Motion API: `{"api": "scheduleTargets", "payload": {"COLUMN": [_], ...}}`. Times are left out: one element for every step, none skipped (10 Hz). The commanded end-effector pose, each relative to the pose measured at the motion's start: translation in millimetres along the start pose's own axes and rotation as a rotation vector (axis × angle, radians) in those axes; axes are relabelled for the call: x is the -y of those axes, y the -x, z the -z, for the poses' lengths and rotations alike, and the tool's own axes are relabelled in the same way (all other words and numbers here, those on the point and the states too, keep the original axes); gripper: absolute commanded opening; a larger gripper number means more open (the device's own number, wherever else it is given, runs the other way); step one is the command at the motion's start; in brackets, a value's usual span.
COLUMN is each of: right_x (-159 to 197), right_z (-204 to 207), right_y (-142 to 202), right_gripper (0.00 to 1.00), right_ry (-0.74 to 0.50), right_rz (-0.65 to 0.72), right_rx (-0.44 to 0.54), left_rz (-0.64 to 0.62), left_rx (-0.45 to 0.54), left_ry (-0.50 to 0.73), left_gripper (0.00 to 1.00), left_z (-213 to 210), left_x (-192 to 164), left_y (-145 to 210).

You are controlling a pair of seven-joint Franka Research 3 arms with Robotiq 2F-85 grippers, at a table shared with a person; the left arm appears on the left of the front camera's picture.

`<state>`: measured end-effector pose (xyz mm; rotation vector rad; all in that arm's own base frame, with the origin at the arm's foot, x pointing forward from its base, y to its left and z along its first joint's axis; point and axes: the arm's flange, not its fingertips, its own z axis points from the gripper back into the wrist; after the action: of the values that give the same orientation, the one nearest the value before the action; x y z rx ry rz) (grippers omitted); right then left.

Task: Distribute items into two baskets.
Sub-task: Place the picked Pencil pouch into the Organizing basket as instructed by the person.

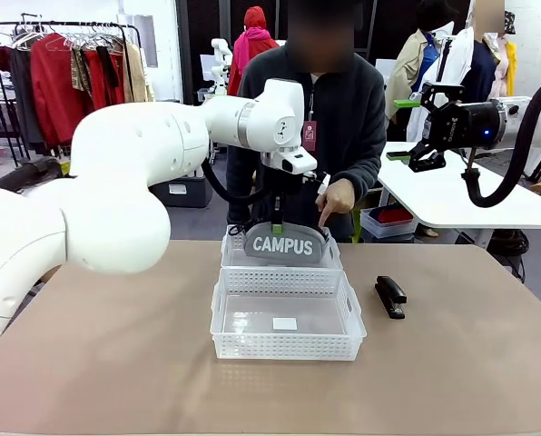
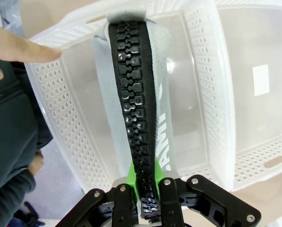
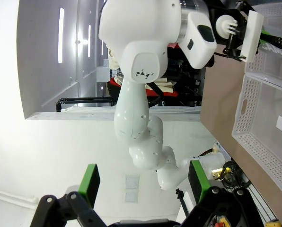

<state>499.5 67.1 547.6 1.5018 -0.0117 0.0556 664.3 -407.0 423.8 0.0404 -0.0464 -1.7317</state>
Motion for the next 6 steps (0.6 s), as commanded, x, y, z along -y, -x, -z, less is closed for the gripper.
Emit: {"api": "scheduleTargets", "payload": {"right_x": [-2, -2, -2, -2, -2, -2], "right_z": [0, 0, 0, 0, 0, 0], "right_y": [0, 0, 0, 0, 0, 0], "right_gripper": [1.0, 1.0, 1.0, 1.0, 1.0, 1.0], "right_ry": [0.004, 0.004, 0.004, 0.004, 0.004, 0.004], "right_rz": [-0.001, -0.001, -0.001, -0.001, -0.001, -0.001], "right_rx": [-0.002, -0.002, -0.002, -0.002, -0.002, -0.002], "left_rz": [-0.008, -0.015, -0.026, -0.034, -0.039, -0.038], "left_rx": [-0.002, 0.005, 0.006, 0.005, 0.006, 0.006], "left_ry": [0.012, 0.02, 0.026, 0.031, 0.037, 0.043], "left_gripper": [0.0, 0.0, 0.0, 0.0, 0.0, 0.0], "left_z": [0, 5, 10, 14, 18, 21], "left_x": [-27, -29, -30, -32, -32, -32], "left_y": [-5, -4, -4, -3, -2, -2]}}
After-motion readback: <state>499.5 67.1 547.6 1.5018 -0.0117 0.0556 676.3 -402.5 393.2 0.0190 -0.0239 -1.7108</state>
